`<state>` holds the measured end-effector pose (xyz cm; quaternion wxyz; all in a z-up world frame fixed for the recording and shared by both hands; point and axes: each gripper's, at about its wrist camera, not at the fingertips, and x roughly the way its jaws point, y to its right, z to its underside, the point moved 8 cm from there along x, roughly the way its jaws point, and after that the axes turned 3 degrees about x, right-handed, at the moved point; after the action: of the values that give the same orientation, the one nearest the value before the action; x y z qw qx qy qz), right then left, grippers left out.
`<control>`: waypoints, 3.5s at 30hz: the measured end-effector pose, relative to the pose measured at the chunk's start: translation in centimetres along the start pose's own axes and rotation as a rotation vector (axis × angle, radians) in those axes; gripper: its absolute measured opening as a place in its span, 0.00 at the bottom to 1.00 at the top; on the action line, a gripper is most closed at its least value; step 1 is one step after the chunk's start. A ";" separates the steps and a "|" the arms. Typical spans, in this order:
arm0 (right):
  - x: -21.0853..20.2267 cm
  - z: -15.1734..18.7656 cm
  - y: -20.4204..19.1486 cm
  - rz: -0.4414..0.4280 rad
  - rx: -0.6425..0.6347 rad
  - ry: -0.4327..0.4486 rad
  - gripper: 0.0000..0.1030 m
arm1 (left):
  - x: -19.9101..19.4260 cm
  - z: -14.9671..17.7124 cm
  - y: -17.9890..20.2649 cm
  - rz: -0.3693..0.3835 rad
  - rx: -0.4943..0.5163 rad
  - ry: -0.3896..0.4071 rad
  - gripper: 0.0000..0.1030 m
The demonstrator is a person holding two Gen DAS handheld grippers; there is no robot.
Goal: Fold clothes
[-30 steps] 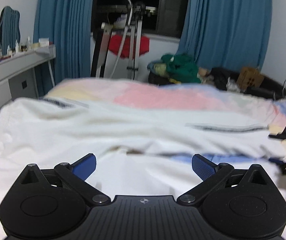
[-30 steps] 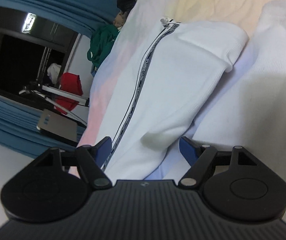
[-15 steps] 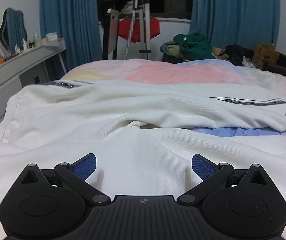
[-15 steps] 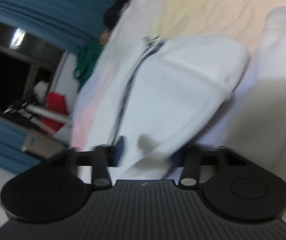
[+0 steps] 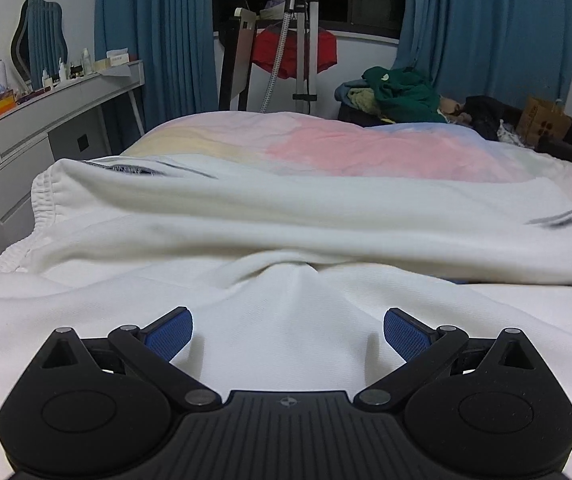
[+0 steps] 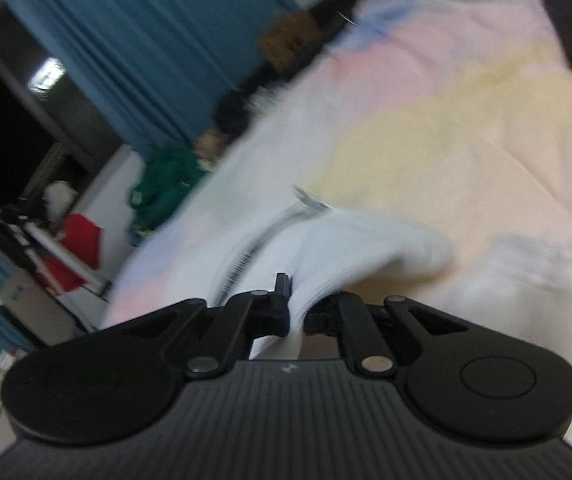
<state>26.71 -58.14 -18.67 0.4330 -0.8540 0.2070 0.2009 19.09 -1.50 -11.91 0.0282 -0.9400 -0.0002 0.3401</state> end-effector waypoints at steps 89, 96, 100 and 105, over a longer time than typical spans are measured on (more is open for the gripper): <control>-21.9 -2.4 8.5 0.040 0.196 0.236 0.05 | -7.8 1.2 -32.2 0.295 -0.978 -0.023 0.02; -16.6 -9.0 -1.4 0.026 0.013 0.297 0.05 | -7.1 -5.9 -32.2 0.326 -0.948 0.102 0.02; -9.1 -11.6 -6.8 0.070 -0.085 0.299 0.05 | -0.9 -11.7 -31.2 0.279 -0.970 0.120 0.02; 2.3 -12.9 -11.9 0.157 -0.217 0.269 0.05 | 9.8 -17.2 -30.2 0.197 -0.968 0.076 0.02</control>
<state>37.01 -62.75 -4.97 0.2898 -0.8960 0.3062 0.1393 38.20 27.93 -3.32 -0.4437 -0.8526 -0.0683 0.2675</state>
